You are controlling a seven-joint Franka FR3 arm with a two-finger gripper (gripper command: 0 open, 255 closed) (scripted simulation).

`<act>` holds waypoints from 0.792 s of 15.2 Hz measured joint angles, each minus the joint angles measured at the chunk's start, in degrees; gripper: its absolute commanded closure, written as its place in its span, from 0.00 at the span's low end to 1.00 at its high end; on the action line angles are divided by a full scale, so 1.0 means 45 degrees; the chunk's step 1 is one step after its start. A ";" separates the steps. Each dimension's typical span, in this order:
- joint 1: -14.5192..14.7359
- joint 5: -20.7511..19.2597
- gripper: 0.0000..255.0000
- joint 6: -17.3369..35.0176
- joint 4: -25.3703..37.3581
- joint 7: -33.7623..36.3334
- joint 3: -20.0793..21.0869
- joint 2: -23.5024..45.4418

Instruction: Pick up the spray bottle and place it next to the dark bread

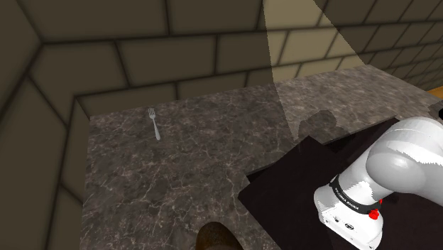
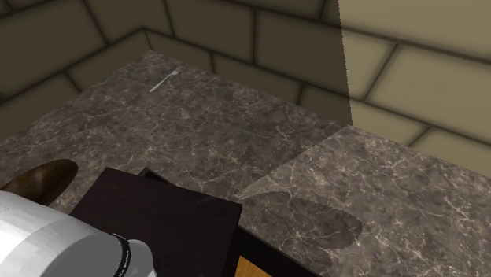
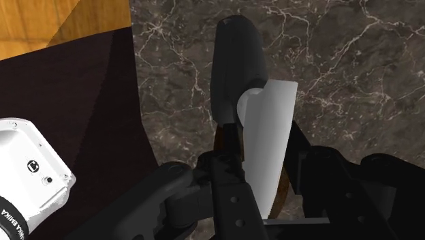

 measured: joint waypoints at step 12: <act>0.0739 0.1174 1.00 0.0732 -0.1334 0.0093 0.1247 -0.1209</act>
